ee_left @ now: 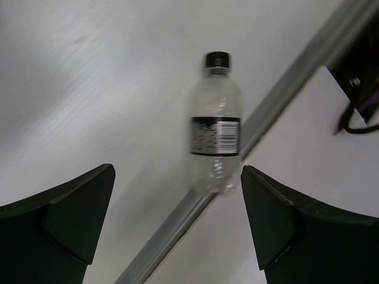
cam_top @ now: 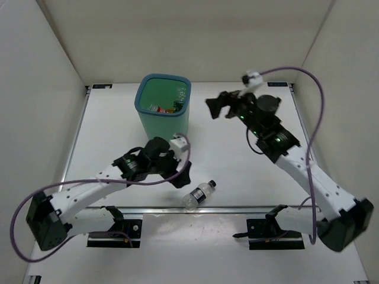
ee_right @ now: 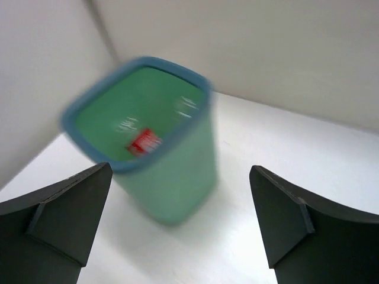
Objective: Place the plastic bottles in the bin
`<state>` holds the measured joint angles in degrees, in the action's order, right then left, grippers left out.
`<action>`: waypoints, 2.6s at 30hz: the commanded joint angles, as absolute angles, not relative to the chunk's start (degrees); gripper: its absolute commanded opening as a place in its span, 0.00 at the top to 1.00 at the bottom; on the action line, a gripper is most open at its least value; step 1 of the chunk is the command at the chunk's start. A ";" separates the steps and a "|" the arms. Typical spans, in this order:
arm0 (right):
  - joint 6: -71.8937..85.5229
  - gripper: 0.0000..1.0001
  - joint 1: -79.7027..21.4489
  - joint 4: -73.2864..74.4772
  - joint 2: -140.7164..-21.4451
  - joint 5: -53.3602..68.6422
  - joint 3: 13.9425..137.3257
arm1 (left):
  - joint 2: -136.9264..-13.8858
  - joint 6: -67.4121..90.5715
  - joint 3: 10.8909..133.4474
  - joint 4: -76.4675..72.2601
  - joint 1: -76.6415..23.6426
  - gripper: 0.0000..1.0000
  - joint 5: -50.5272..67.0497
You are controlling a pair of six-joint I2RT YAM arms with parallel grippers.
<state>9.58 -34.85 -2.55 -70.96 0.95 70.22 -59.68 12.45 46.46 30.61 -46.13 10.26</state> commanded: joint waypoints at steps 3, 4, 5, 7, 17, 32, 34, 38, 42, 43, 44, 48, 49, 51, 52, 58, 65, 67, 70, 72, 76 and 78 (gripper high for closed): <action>19.15 0.01 -19.32 17.71 -57.06 -5.46 55.57 | -72.74 8.27 52.55 24.78 -57.29 0.01 14.86; 20.81 0.01 -16.64 19.93 -56.08 -4.14 54.94 | -74.60 7.39 53.52 25.66 -58.70 0.01 14.42; 21.35 0.01 -11.74 23.78 -54.51 -3.61 53.02 | -77.93 7.47 55.09 26.36 -60.02 0.01 13.63; 22.42 0.01 -4.44 27.93 -51.87 -2.12 49.77 | -82.25 6.68 56.86 28.03 -61.95 0.01 12.83; 20.73 0.00 6.34 31.37 -43.42 -3.06 40.52 | -94.39 9.58 59.06 23.82 -63.90 0.13 5.10; 21.97 0.01 5.71 27.60 -41.05 -3.79 36.75 | -75.33 8.96 77.17 12.35 -54.52 0.69 -20.20; 23.37 0.00 5.36 26.55 -41.48 -2.03 35.51 | -74.71 7.48 77.61 5.30 -48.02 0.64 -26.77; 25.66 0.00 5.62 24.97 -42.63 2.45 34.01 | -77.51 5.44 79.35 -5.36 -39.74 0.63 -34.44; 25.93 0.00 5.89 24.35 -42.80 2.29 33.92 | -80.42 9.84 79.55 -2.46 -30.25 0.56 -31.73; 25.84 0.01 6.58 24.00 -42.98 2.37 33.66 | -80.33 10.02 76.84 -3.24 -29.80 0.56 -31.73; 25.14 0.01 6.77 24.26 -43.07 2.37 34.10 | -79.90 10.89 75.51 -3.51 -29.01 0.54 -30.60; 23.91 0.01 7.29 25.93 -45.26 2.20 35.59 | -80.86 12.40 75.06 0.00 -27.77 0.02 -28.29; 24.08 0.01 7.12 26.54 -46.22 1.68 36.03 | -80.42 11.78 74.80 -0.17 -28.38 0.01 -30.21; 24.08 0.01 6.07 26.72 -46.14 1.32 36.47 | -78.15 11.43 74.79 0.00 -28.48 0.01 -29.45; 23.73 0.01 5.63 26.72 -46.32 0.71 36.82 | -77.70 11.69 75.84 3.39 -28.65 0.01 -29.27; 18.74 0.01 5.89 33.30 -51.05 1.40 40.95 | -72.79 20.36 83.06 31.48 -26.37 0.01 -22.08; 17.23 0.01 7.73 43.67 -56.69 0.26 44.03 | -49.16 34.62 58.82 52.00 -16.89 0.02 -17.85; 17.05 0.01 7.12 43.59 -56.78 0.88 45.08 | -40.82 37.34 55.12 56.67 -14.86 0.01 -17.31; 17.14 0.01 5.63 42.99 -56.60 3.77 45.97 | -36.22 43.04 51.17 62.13 -18.09 0.01 -20.46; 16.52 0.01 4.23 42.37 -56.52 5.01 45.70 | -35.07 45.35 48.27 62.06 -20.64 0.01 -19.87; 16.26 0.01 2.02 42.63 -55.81 3.95 44.74 | -31.82 49.04 45.18 61.52 -22.85 0.01 -21.18; 16.53 0.01 1.67 42.72 -55.29 3.78 44.83 | -30.07 49.22 45.44 61.79 -22.32 0.02 -21.27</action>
